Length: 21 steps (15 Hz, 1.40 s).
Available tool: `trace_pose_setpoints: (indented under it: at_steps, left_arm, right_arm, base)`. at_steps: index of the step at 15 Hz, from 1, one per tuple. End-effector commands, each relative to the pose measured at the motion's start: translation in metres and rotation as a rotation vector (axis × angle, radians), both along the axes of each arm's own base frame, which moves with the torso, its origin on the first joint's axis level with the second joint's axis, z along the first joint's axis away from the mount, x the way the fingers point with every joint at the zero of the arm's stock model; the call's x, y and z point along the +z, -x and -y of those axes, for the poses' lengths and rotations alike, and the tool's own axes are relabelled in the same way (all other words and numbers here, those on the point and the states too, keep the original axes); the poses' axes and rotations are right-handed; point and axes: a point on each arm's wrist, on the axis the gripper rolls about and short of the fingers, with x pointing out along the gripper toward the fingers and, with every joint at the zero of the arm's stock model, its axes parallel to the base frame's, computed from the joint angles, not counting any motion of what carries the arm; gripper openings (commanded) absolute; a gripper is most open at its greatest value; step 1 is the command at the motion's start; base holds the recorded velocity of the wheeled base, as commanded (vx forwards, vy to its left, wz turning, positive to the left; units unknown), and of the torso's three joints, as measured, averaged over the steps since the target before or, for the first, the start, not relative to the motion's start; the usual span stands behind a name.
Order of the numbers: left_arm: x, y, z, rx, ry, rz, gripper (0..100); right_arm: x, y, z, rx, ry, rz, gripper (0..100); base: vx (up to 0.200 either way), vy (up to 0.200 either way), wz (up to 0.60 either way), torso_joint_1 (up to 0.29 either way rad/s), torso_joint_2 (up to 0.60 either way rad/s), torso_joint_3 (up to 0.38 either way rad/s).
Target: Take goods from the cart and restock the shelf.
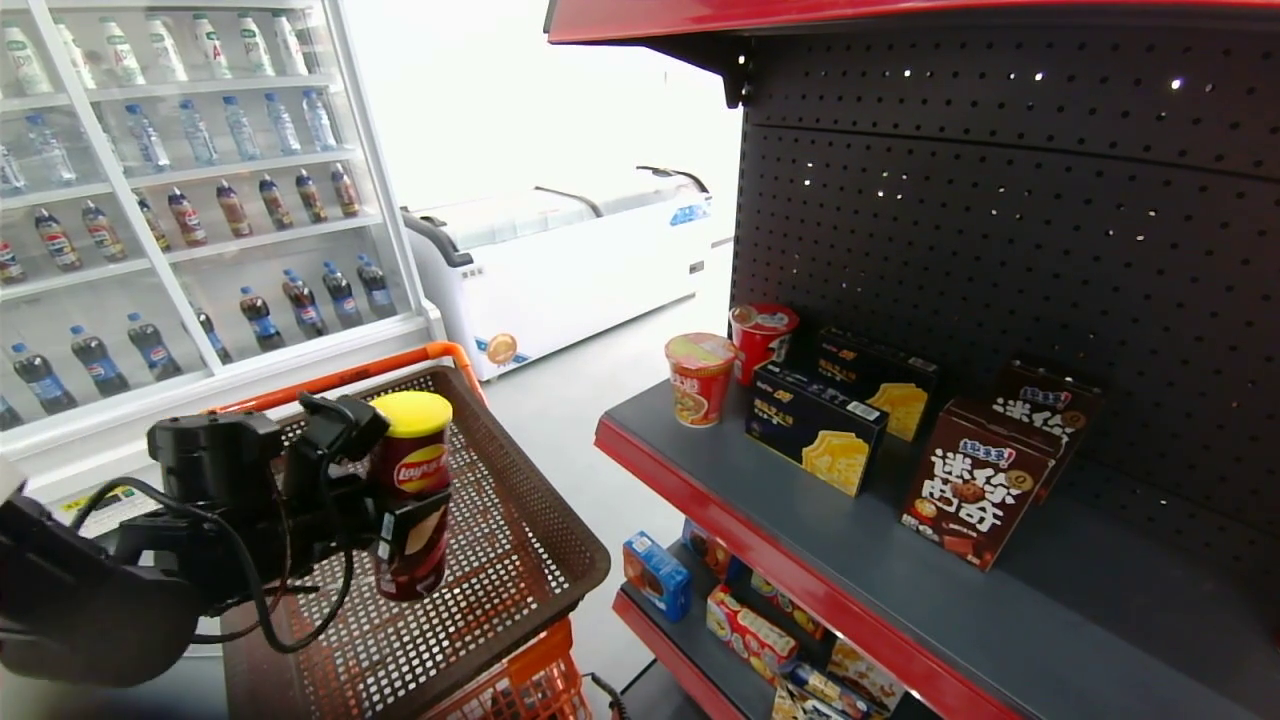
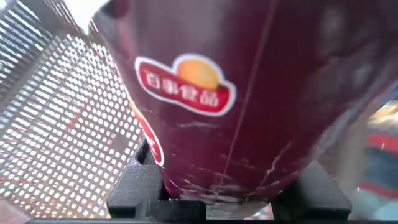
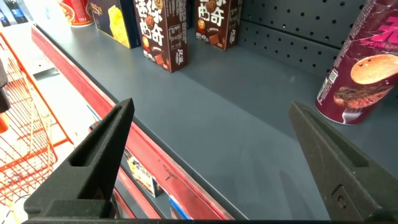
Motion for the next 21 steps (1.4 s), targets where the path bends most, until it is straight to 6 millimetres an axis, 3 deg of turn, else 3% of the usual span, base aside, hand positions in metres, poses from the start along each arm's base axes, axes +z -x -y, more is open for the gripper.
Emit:
trace_pose_setpoints:
  at_steps: [1,4,6,8,10,13,15,19,21]
  left_arm:
    - [0.048,0.040,0.001,0.062,0.039,0.137,0]
    - [0.084,0.109,0.001,0.093,0.051,0.212,0]
    - [0.096,0.160,0.000,0.105,0.053,0.219,0]
    - [0.102,0.188,0.000,0.119,0.098,0.247,0]
    - [0.101,0.206,0.000,0.129,0.170,0.288,0]
    - [0.072,0.249,0.001,0.112,0.184,0.374,0]
    - [0.064,0.268,0.001,0.091,0.185,0.409,0]
    - [0.052,0.292,0.001,0.097,0.183,0.396,0]
    - [0.051,0.299,0.001,0.100,0.184,0.400,0]
  right_arm:
    - [0.000,0.000,0.000,0.000,0.000,0.001,100]
    - [0.000,0.000,0.000,0.000,0.000,0.001,100]
    - [0.000,0.000,0.000,0.000,0.000,0.001,100]
    - [0.000,0.000,0.000,0.000,0.000,0.001,100]
    - [0.000,0.000,0.000,0.000,0.000,0.001,100]
    - [0.000,0.000,0.000,0.000,0.000,0.001,100]
    - [0.000,0.000,0.000,0.000,0.000,0.001,100]
    - [0.000,0.000,0.000,0.006,0.003,0.001,100]
    - [0.000,0.000,0.000,0.009,0.003,0.001,100]
  base:
    - [0.000,0.000,0.00,0.000,0.00,0.000]
    - [0.000,0.000,0.00,0.000,0.00,0.000]
    - [0.000,0.000,0.00,0.000,0.00,0.000]
    - [0.000,0.000,0.00,0.000,0.00,0.000]
    - [0.000,0.000,0.00,0.000,0.00,0.000]
    - [0.000,0.000,0.00,0.000,0.00,0.000]
    - [0.000,0.000,0.00,0.000,0.00,0.000]
    - [0.000,0.000,0.00,0.000,0.00,0.000]
    - [0.000,0.000,-0.60,0.000,0.00,0.005]
